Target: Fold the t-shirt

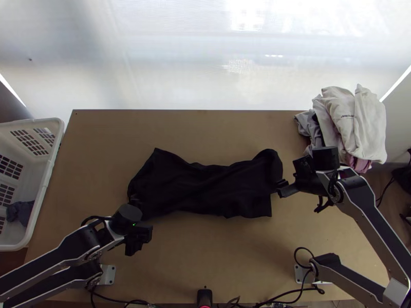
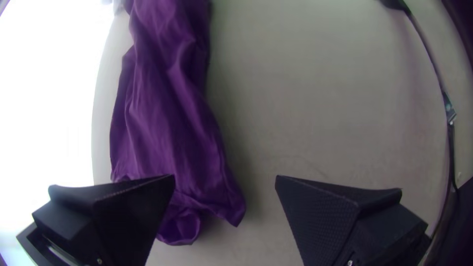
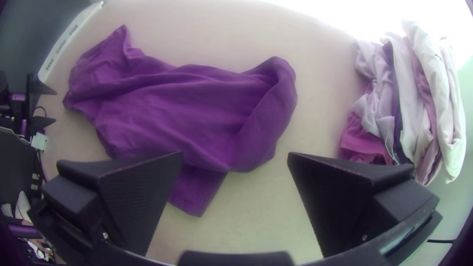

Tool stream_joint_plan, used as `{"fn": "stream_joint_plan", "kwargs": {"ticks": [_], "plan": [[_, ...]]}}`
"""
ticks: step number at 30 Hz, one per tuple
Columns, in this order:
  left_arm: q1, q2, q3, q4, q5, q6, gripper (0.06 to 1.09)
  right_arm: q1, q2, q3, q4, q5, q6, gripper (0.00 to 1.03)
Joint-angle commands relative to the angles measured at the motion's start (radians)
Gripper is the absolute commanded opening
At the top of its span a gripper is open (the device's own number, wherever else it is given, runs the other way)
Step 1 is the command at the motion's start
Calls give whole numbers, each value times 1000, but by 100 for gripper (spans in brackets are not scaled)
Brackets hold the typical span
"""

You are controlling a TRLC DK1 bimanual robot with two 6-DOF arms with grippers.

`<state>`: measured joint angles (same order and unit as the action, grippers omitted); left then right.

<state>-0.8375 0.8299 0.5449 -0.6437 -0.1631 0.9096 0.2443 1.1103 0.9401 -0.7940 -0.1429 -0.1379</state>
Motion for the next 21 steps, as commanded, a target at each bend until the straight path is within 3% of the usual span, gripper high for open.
{"fn": "stream_joint_plan", "kwargs": {"ticks": [1, 12, 18, 21], "plan": [[-43, 110, -85, 177, -42, 34, 104, 1, -7, -7, -2, -1, 11, 98], [97, 210, -108, 363, -46, 106, 104, 102, -67, -84, -76, -1, -25, 98], [127, 209, -106, 377, -49, 129, 103, 112, -79, -89, -76, -1, -15, 98], [153, 202, -95, 377, -49, 152, 94, 118, -84, -98, -76, -1, -15, 98]]}}
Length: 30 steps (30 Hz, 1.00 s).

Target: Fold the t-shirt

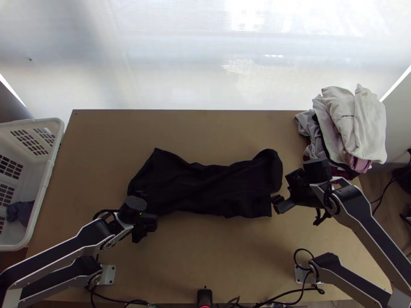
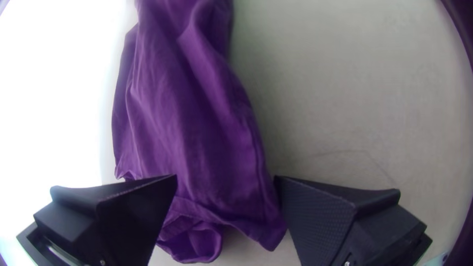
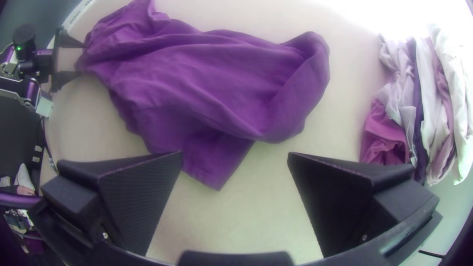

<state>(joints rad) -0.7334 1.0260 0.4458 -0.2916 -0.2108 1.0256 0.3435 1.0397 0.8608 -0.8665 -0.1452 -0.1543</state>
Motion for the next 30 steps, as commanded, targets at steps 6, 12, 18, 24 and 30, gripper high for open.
{"fn": "stream_joint_plan", "kwargs": {"ticks": [6, 12, 18, 24, 30], "plan": [[85, 13, 16, 28, -1, 57, 59, 42, -15, -74, 31, 2, -11, 98], [94, 14, 31, 22, 1, 59, 29, 43, 77, -80, 116, 9, -19, 98], [129, 8, 50, -4, 1, 57, 20, 32, 220, -31, 225, 62, -24, 98], [198, -3, 99, -21, 5, 73, 19, 19, 286, -14, 235, 62, -31, 98], [281, -3, 146, -35, 22, 80, 20, 12, 168, -45, 187, 61, -34, 98]]}}
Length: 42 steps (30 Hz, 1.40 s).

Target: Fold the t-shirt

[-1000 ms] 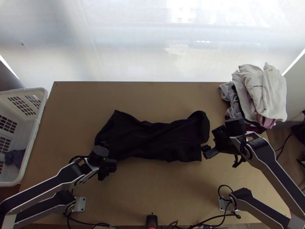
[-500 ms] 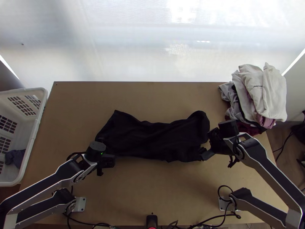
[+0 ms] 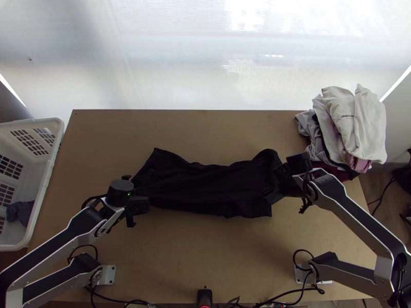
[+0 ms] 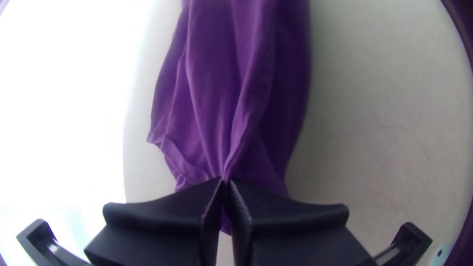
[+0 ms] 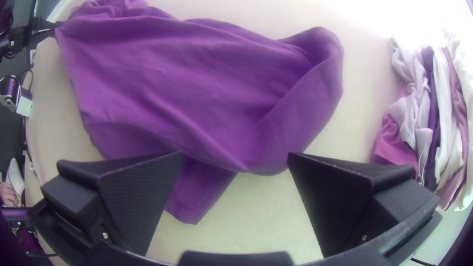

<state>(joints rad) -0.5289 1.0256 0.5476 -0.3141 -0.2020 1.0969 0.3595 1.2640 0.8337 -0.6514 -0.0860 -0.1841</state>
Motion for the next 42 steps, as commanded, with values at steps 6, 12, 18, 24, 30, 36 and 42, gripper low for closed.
{"fn": "stream_joint_plan", "kwargs": {"ticks": [6, 12, 18, 24, 30, 36, 42], "plan": [[101, -2, 46, -13, 18, 23, 20, 62, -114, -33, -86, 2, 0, 98], [107, -1, 45, -8, 27, 35, 20, 168, -123, -90, -82, 43, -9, 98], [139, -2, 46, -8, 35, 49, 20, 142, -54, -114, 27, 138, -98, 98], [156, -10, 57, -13, 38, 57, 20, 134, -9, -110, 125, 206, -170, 96], [159, -13, 61, -13, 38, 57, 20, 160, 2, -111, 159, 216, -178, 90], [188, -15, 61, -13, 41, 61, 20, 187, 2, -150, 194, 219, -199, 69], [193, -18, 58, -14, 46, 60, 20, 228, 31, -182, 260, 223, -207, 58]]}}
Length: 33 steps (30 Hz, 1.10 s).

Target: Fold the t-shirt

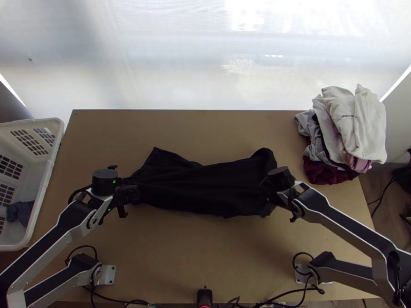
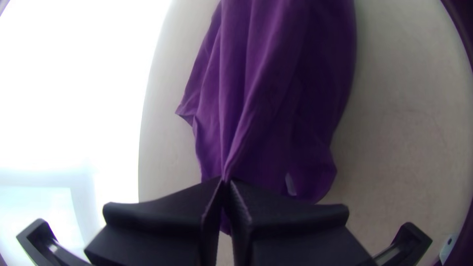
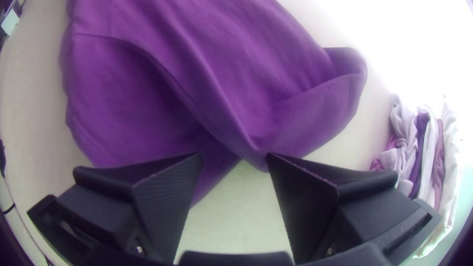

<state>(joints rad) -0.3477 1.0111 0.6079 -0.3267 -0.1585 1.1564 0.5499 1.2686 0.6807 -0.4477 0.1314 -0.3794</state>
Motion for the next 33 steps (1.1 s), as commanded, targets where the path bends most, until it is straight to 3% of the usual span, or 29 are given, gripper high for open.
{"fn": "stream_joint_plan", "kwargs": {"ticks": [1, 4, 8, 12, 27, 33], "plan": [[13, -5, -2, -2, 2, 0, 20, 41, 34, -29, 67, 5, -13, 58], [13, -9, -3, -3, 2, 2, 20, 44, 46, -23, 89, 25, -23, 57], [21, -11, -2, -5, 4, 3, 20, 42, 49, -18, 122, 27, -56, 23], [26, -9, -3, -3, 4, 2, 20, 44, 66, -21, 126, 27, -65, 3], [110, -49, 128, -114, 45, -15, 20, -21, -267, 29, -178, 25, -87, 3], [150, -94, 245, -199, 57, -17, 20, -61, -353, 172, -309, 24, -87, 3]]}}
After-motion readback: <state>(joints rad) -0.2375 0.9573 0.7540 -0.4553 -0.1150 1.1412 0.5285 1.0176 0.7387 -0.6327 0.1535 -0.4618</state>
